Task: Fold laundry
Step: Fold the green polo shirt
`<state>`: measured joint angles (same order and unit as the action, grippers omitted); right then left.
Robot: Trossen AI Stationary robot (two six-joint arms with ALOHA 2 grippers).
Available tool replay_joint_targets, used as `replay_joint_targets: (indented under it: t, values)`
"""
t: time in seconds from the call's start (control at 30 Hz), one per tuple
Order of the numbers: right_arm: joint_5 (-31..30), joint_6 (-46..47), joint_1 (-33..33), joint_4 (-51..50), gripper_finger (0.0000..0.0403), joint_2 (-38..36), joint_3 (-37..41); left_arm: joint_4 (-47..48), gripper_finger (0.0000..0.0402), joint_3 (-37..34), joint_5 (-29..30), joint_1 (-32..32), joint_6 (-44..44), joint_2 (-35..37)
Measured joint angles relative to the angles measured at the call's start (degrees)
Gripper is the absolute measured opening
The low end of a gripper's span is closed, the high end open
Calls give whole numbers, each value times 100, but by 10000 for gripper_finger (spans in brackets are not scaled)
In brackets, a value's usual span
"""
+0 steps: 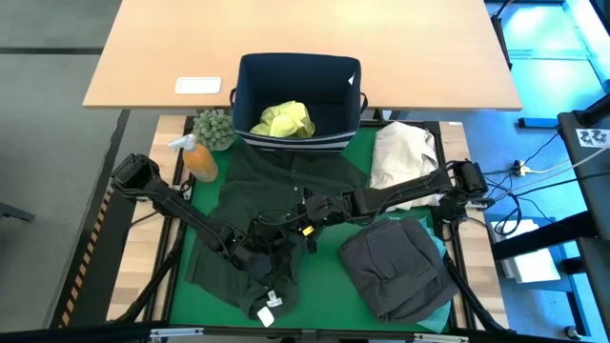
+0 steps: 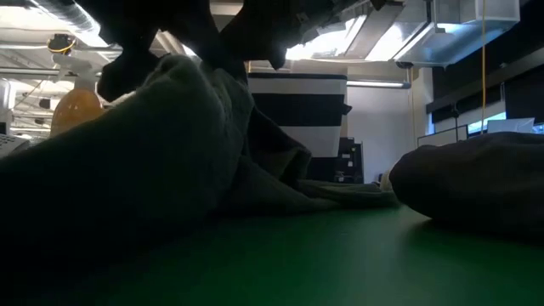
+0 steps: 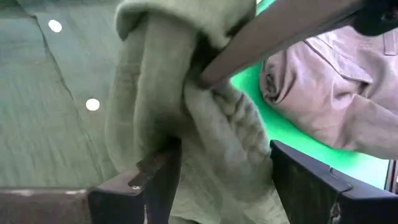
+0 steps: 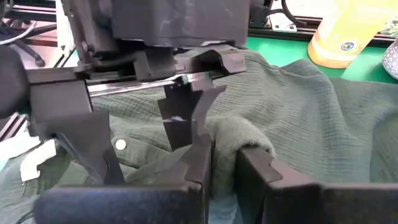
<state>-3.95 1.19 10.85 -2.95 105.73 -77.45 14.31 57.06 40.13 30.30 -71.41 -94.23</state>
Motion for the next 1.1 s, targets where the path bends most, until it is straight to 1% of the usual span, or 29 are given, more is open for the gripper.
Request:
replay_joint_targets:
  t: [0.1,0.17,0.23,0.27,0.37,0.4,0.43,0.57,0.7,0.77,0.9,1.03,1.1]
  values:
    - [2,-1,-2,2,56,0,0,6,222,0,-74,-20,333,1]
    - [3,-82,-1,-68,56,-17,0,-1,197,0,-78,-1,551,1]
    - [19,-440,0,-450,56,-107,-26,2,157,0,-88,28,795,1]
    - [29,-624,0,-675,56,-165,-78,4,131,0,-91,59,888,1]
    - [-39,-964,2,-1356,56,-395,-246,-2,38,0,-89,128,1054,1]
    - [-36,-1074,4,-1633,56,-465,-302,2,20,0,-89,155,1091,1]
    - [-22,-1180,4,-1953,58,-520,-361,3,13,0,-93,173,1140,1]
    - [-97,-1345,86,-3557,81,-642,-525,26,4,0,-390,265,1214,14]
    - [-694,-1046,328,-4957,119,-672,-538,107,2,0,-404,434,1215,247]
    - [-968,-825,485,-5367,138,-664,-512,246,2,0,-331,508,1208,397]
    - [-1299,-697,703,-5241,167,-651,-210,367,1,0,-116,666,1202,760]
    - [-1548,-915,702,-4303,189,-651,428,465,1,0,139,878,1209,1067]
    - [-1663,-1080,605,-3992,197,-647,754,478,1,0,291,977,1208,1149]
